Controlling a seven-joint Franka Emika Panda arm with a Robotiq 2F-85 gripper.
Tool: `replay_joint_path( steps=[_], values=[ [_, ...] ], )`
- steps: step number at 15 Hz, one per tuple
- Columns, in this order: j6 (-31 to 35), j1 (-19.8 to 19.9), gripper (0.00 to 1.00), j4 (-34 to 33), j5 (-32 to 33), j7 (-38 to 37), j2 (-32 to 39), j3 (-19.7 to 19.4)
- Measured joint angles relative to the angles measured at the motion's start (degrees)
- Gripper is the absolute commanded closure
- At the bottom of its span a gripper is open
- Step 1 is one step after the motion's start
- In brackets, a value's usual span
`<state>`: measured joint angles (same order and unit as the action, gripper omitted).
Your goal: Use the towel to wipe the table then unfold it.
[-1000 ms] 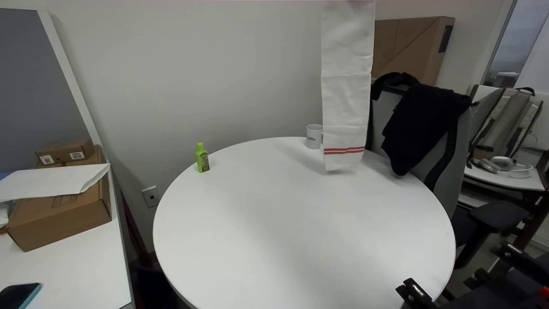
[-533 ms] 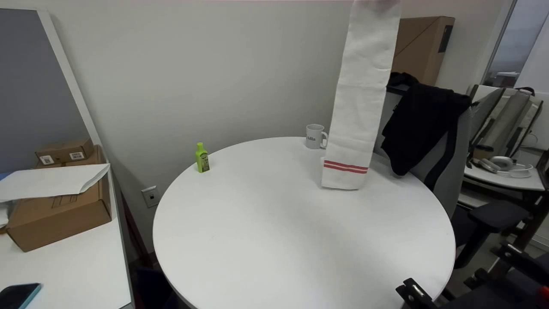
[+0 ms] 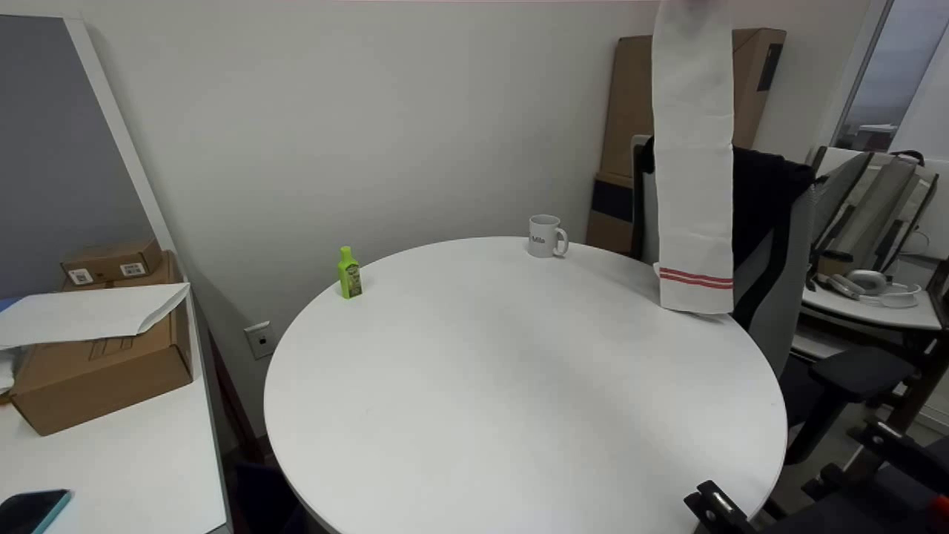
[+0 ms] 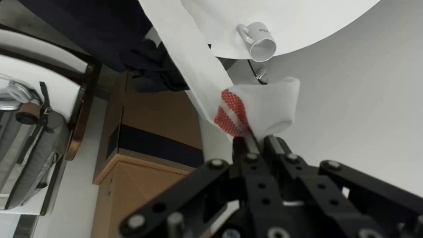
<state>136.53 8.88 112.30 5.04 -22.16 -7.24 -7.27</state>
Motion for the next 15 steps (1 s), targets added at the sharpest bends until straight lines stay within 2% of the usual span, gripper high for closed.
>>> replay_joint_path(
  steps=[9, 15],
  values=[
    [9.78, -5.97, 0.98, 14.72, -11.63, 5.2, 2.07, 4.46],
    [11.93, -9.31, 0.98, 18.6, -13.93, 7.42, 6.32, 7.73]
  ],
)
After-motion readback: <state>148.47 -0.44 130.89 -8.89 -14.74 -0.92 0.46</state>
